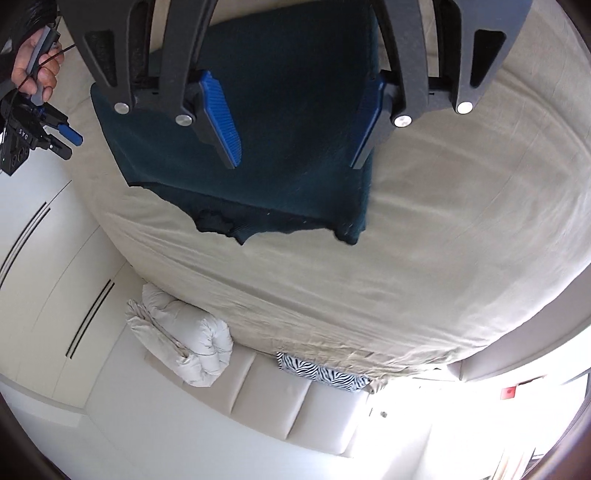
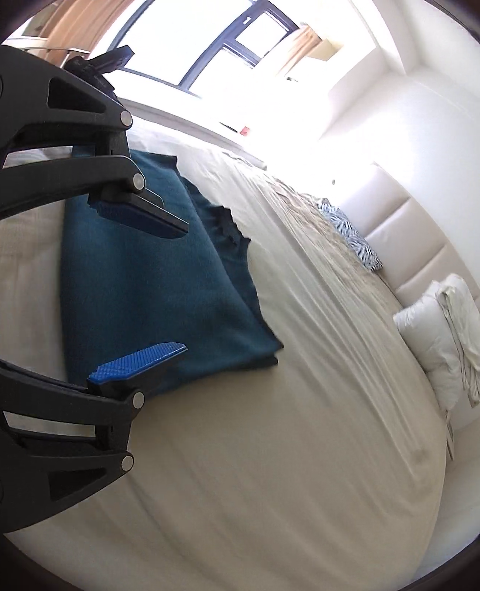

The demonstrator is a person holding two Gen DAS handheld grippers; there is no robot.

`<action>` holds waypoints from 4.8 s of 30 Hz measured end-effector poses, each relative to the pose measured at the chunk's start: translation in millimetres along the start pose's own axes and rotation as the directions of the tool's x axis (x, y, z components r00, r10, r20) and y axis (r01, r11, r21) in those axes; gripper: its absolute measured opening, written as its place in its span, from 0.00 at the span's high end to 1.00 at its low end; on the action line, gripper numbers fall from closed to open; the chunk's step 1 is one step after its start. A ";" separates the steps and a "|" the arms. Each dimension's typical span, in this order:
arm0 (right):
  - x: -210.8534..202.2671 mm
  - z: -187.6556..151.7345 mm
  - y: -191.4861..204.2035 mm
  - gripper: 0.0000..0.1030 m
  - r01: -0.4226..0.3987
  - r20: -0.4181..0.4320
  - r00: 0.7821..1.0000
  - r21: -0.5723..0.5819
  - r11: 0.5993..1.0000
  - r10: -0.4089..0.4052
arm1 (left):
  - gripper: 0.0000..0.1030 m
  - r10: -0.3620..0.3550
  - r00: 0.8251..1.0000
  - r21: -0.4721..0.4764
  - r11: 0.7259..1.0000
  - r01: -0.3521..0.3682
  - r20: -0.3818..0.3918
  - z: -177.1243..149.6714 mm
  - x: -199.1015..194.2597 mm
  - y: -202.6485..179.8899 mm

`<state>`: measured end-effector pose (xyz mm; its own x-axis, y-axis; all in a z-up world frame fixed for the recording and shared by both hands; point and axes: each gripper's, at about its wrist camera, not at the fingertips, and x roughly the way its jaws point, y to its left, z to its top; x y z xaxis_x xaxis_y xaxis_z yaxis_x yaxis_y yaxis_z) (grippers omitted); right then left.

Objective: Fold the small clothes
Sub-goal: 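Open both grippers and release the folded sweater, then grasp the sweater edge with the left gripper while the right gripper grasps beside it, then lift the sweater with both grippers and fold it over onto itself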

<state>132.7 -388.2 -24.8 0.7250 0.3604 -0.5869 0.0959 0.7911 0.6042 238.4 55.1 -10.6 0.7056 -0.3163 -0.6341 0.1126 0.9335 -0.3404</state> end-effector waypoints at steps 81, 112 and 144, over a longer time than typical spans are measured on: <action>-106.2 -140.9 90.4 0.44 -0.147 0.042 0.989 0.062 0.987 0.145 | 0.27 -0.124 0.988 -0.326 0.941 0.090 -0.087 -77.8 -44.6 88.4; 52.0 -57.7 133.1 0.44 -0.240 -0.162 0.957 0.026 0.970 0.241 | 0.40 -0.354 0.894 -0.496 0.849 0.183 -0.276 -48.2 64.0 85.6; 145.0 5.5 33.6 0.28 -0.423 -0.174 0.846 0.360 0.832 0.505 | 0.82 -0.404 0.857 -0.183 0.914 0.363 -0.319 -4.8 69.5 -116.8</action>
<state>244.7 -312.1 -86.7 0.5431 0.7899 -0.2847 0.0190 0.3274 0.9447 270.9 -76.7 -18.2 0.3365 -0.7023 -0.6273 0.2308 0.7073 -0.6681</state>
